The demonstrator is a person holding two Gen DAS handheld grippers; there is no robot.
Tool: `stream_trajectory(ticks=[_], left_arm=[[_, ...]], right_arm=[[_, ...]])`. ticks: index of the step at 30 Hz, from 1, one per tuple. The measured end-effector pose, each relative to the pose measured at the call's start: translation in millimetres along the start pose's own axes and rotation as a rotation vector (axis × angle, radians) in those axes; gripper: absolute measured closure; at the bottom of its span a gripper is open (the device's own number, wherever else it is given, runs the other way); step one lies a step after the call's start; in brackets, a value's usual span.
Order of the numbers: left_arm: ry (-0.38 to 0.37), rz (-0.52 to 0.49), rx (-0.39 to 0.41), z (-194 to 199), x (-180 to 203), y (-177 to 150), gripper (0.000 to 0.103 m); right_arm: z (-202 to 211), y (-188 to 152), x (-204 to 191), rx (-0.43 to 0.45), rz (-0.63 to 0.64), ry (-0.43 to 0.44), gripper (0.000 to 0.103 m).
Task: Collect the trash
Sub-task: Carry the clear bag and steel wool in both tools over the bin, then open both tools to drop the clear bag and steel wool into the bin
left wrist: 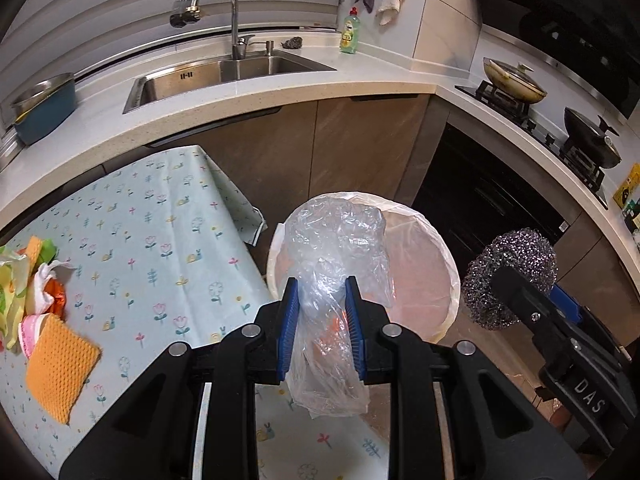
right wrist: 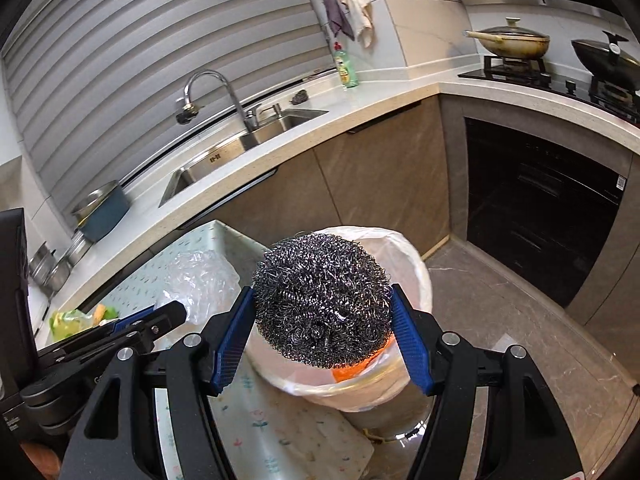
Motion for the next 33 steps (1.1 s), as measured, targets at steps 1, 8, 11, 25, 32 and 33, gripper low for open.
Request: stream_trajectory(ticks=[1,8,11,25,32,33], left_arm=[[-0.008,-0.005,-0.006,-6,4,2,0.08],[-0.056,-0.013,-0.034,-43,17,12,0.078],[-0.064,-0.009,-0.042,-58,19,15,0.074],[-0.002,0.006,-0.047,-71,-3,13,0.063],[0.03,0.022,-0.036,-64,-19,9,0.063],[0.034,0.026,-0.035,-63,-21,9,0.063]], right_arm=[[-2,2,4,0.001,-0.005,-0.005,0.039],[-16,6,24,-0.005,-0.03,-0.036,0.039],[-24,7,30,-0.01,-0.035,-0.044,0.039],[-57,5,22,-0.043,-0.016,-0.038,0.039],[-72,4,10,-0.062,0.011,-0.034,0.038],[-76,3,8,-0.067,0.016,-0.034,0.038]])
Point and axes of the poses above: each gripper's, at about its wrist camera, not at the fingertips, and z roughly against the way its jaws point, x to its right, y to its top, the point moved 7 cm from there along -z, roughly the way its jaws point, and after that the axes turned 9 degrees about -z, right-handed, at the moved point
